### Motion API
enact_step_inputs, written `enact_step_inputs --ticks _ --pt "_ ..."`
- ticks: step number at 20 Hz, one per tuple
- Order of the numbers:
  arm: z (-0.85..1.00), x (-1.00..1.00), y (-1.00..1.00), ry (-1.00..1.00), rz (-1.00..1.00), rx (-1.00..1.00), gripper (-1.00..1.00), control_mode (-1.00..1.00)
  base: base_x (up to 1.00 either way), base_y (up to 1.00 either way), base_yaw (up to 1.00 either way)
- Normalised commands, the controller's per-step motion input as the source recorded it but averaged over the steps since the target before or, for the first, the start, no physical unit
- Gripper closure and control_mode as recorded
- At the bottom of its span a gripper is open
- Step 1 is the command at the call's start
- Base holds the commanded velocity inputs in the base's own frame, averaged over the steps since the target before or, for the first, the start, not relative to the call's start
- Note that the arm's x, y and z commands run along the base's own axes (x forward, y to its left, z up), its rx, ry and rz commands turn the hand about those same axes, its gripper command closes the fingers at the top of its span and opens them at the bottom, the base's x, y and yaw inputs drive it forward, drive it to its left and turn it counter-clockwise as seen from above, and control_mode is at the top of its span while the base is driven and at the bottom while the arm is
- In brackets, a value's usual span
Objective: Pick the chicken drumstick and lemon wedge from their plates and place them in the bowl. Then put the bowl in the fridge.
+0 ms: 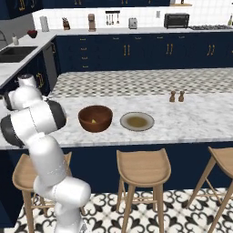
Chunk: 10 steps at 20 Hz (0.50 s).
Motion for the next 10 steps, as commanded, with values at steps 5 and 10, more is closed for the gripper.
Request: enact_step_inputs --ticks 5,10 --pt "-0.55 0.54 0.02 -0.06 0.0 -0.09 -1.0 -1.0 0.0 0.0 0.0" --pt "-0.56 0.56 0.15 -0.01 0.0 0.0 -1.0 -1.0 0.0 0.0 0.0"
